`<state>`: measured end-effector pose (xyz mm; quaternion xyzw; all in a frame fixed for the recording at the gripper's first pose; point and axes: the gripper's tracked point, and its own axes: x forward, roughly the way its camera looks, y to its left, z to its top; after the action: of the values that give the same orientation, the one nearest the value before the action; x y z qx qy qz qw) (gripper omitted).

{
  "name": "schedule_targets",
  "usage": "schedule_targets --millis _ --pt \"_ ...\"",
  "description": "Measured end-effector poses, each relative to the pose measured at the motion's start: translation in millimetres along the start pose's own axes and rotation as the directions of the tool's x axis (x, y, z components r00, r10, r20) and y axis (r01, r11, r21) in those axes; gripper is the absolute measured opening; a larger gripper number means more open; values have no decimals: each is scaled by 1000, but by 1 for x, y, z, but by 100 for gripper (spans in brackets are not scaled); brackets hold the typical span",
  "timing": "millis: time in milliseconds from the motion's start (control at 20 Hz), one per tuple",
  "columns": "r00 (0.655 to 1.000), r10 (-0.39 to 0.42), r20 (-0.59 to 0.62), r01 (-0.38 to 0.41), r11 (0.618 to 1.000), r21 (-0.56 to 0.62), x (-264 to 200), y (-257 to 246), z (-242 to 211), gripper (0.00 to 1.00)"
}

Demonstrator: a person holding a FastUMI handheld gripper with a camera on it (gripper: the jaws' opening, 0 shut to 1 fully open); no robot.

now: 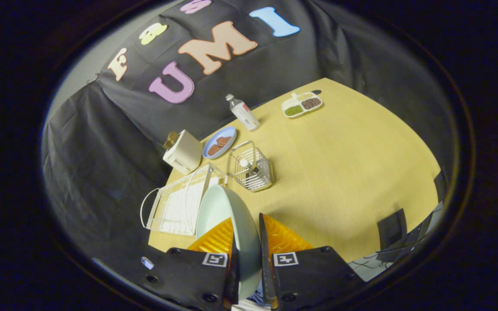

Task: Take the plate from the dish rack, then take the spoon from the basket and place it into the plate.

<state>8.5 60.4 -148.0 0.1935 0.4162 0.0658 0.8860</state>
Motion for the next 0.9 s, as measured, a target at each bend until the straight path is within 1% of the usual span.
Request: schedule_targets --millis 200,350,450,650,900 --pt "999 -4 46 0 996 87 30 -34 -7 24" --pt "998 27 62 -36 987 156 43 -42 -10 24" --pt "996 40 76 -53 982 183 49 -47 -10 25" --pt "997 33 68 -47 976 213 67 -65 -19 25" --pt "996 56 69 -73 962 262 86 -76 -25 25"
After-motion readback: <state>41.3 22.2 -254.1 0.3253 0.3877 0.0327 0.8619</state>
